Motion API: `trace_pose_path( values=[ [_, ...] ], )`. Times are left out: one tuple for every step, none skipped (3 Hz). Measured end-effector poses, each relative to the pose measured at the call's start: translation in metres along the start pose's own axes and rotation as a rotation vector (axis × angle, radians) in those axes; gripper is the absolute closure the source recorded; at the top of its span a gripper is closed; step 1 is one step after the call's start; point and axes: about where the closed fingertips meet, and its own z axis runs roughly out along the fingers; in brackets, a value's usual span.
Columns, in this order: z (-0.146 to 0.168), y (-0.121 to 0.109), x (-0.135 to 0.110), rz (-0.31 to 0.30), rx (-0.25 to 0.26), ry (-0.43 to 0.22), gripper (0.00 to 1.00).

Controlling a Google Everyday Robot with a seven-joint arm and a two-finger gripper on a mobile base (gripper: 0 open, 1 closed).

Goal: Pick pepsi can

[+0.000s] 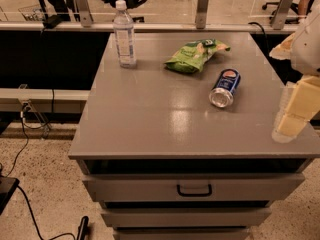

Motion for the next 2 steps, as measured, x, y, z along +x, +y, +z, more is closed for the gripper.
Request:
trace_pose_path(
  values=[
    [0.0, -0.001, -0.001, -0.001, 0.002, -0.001, 0.0],
    [0.011, -0.019, -0.004, -0.007, 0.008, -0.013, 0.0]
  ],
)
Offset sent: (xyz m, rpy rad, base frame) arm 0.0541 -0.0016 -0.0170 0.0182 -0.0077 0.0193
